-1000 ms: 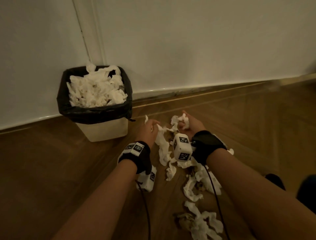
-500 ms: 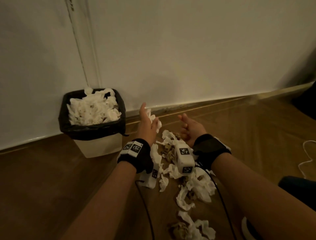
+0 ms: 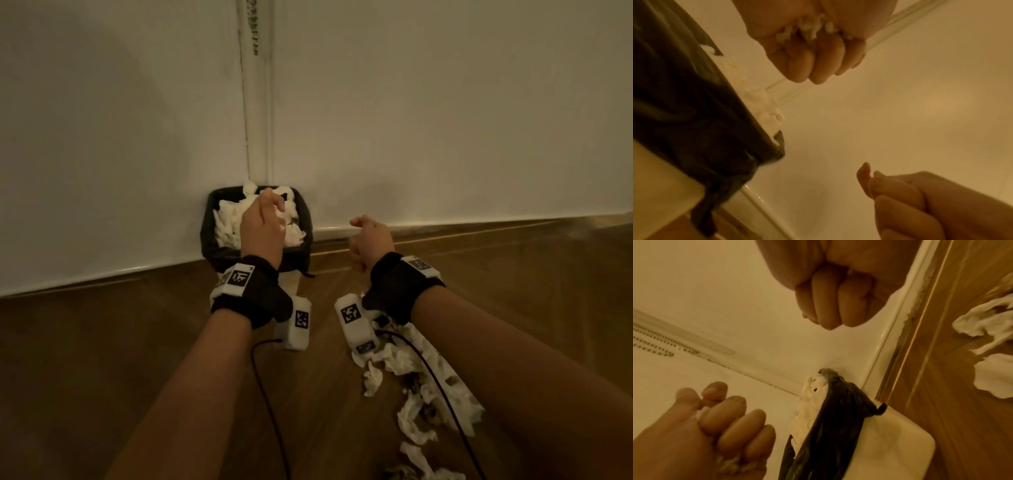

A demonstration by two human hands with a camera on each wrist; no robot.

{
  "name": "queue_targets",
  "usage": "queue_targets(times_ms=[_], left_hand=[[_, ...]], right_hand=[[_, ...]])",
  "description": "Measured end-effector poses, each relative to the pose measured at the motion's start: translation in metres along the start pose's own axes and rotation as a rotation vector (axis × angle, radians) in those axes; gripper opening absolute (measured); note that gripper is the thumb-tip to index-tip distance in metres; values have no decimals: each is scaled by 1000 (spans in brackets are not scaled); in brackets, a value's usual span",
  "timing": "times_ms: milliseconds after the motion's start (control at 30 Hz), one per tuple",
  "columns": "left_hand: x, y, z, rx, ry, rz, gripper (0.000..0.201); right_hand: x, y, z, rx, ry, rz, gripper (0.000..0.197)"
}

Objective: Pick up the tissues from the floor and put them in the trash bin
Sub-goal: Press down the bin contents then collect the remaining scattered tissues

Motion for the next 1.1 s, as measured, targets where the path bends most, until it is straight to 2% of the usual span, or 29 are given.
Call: queue_targets(times_ms=[67,100,167,233,267,333,400,467,567,667,733,800,867,967,1033,1100], left_hand=[[-1,-8,18,-44,-127,-98,35],[-3,-10,25,-62,-146,-109,29],[-2,-17,39,-74,-135,-71,14],[-2,-26,49,-51,-127,10,4],[-1,-30,53,-22,-113,61,5],[2,-37,59,52,-180,149,14],[7,-40,62,111,-374,129,25],[14,-37,64,147,-504,34,31],[22,-38,64,197,-625,-43,34],[29,-41,62,331,-766,-28,30],[36,-41,61,428,-925,15,30],[39,-40,61,484,-1045,97,29],[38,-37,60,552,-1183,112,29],[34,-31,56,552,-1389,37,36],[31,-30,55,482,-1414,18,34],[29,-28,56,458,-1376,59,27]], right_hand=[[6,-5,-15,-74,111,82,30],[10,-7,-22,-100,133,113,24],[18,-10,-37,-92,116,131,20],[25,-13,-50,14,32,65,22],[28,-15,-56,71,5,41,18],[35,-17,-67,120,110,68,13],[38,-21,-78,124,345,176,19],[36,-22,-87,97,542,274,28],[31,-23,-95,108,614,399,26],[23,-23,-103,193,973,549,27],[14,-22,-108,235,1162,593,28],[7,-19,-112,270,1260,632,31],[5,-17,-115,334,1328,665,38],[7,-17,-116,377,1435,660,46],[9,-18,-115,356,1452,657,43],[9,-17,-110,264,1405,704,38]])
Point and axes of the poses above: each hand's wrist, its own y-axis away from the middle knuckle, its own z-axis out of the back of the hand, x = y × z, the point moved 1 cm from there along -y, towards the middle knuckle, and after that the axes turned 12 degrees about y, right-handed, at the moved point
